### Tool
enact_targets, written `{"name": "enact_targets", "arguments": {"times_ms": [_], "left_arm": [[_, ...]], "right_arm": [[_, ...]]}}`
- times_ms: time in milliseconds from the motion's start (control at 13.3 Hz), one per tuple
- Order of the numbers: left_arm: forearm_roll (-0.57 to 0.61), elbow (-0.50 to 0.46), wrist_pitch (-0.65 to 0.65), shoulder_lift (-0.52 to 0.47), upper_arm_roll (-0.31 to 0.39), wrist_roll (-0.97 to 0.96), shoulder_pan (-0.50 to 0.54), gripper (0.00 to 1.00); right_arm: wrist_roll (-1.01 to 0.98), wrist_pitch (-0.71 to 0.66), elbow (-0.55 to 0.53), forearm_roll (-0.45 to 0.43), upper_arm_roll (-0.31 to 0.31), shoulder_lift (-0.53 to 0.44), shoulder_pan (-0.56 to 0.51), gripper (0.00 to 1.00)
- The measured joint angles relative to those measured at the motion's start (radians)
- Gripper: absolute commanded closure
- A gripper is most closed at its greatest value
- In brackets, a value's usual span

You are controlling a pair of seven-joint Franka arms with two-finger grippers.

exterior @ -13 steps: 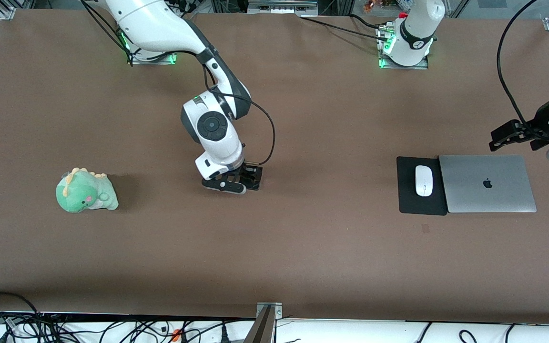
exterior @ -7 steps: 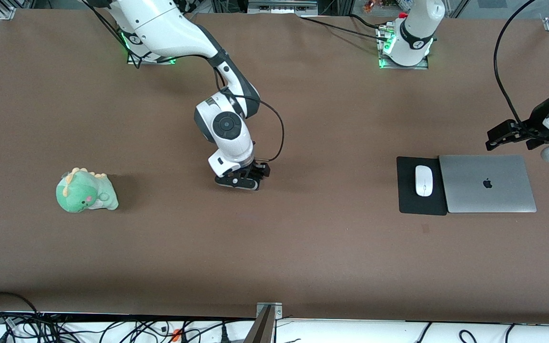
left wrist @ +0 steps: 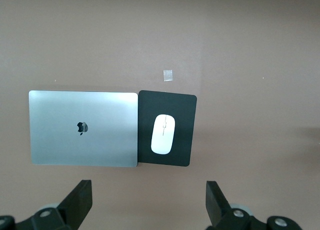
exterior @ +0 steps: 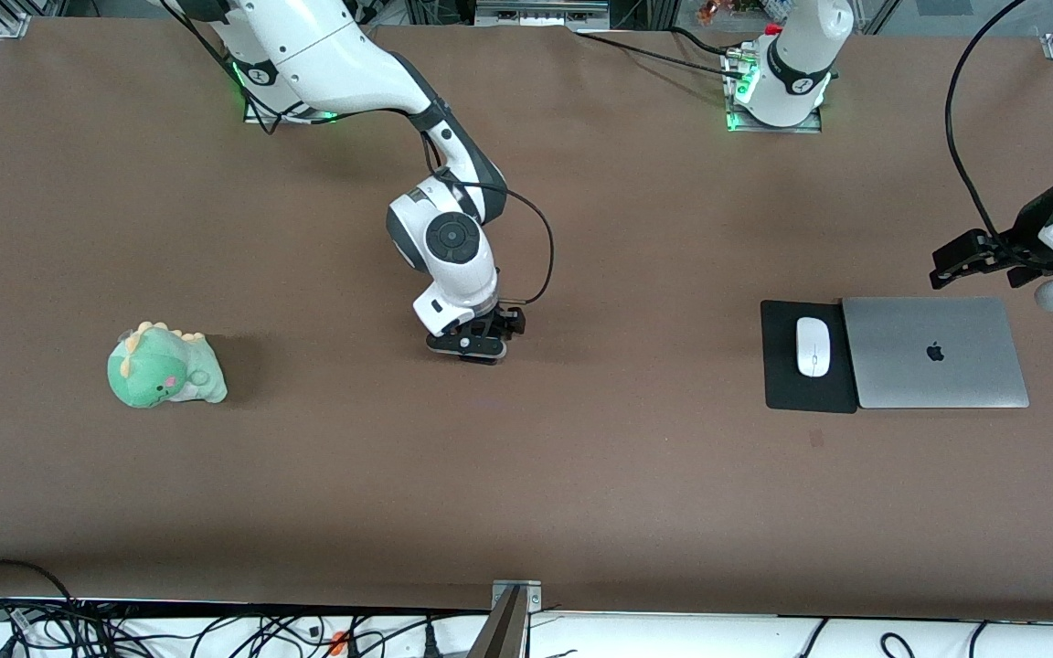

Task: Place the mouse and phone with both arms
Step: 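Lower the right gripper and close it on the black phone, then carry the phone with the right gripper toward the green plush toy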

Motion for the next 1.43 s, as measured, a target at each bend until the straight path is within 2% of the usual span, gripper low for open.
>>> {"name": "enact_targets", "arguments": {"times_ms": [600, 675, 750, 825, 900, 1125, 1425], "left_arm": [[0.000, 0.000, 0.000, 0.000, 0.003, 0.000, 0.000, 0.00], [0.000, 0.000, 0.000, 0.000, 0.003, 0.000, 0.000, 0.00], [0.000, 0.000, 0.000, 0.000, 0.003, 0.000, 0.000, 0.00], [0.000, 0.000, 0.000, 0.000, 0.003, 0.000, 0.000, 0.00], [0.000, 0.000, 0.000, 0.000, 0.003, 0.000, -0.001, 0.00], [0.000, 0.000, 0.001, 0.000, 0.001, 0.000, -0.009, 0.00], [0.000, 0.000, 0.001, 0.000, -0.012, 0.000, -0.012, 0.00]], "right_arm": [[0.001, 0.001, 0.000, -0.034, -0.009, 0.018, 0.003, 0.02], [0.002, 0.002, 0.000, -0.034, -0.009, 0.023, 0.004, 0.15], [0.004, 0.004, 0.001, -0.034, -0.009, 0.025, 0.005, 0.38], [0.003, 0.004, 0.004, -0.034, -0.010, 0.025, 0.005, 0.54], [0.002, 0.000, 0.010, -0.034, -0.010, 0.023, 0.005, 0.65], [-0.066, -0.024, 0.018, -0.034, -0.024, 0.019, -0.014, 0.66], [-0.357, -0.203, 0.033, -0.034, -0.038, -0.055, -0.138, 0.66]]}}
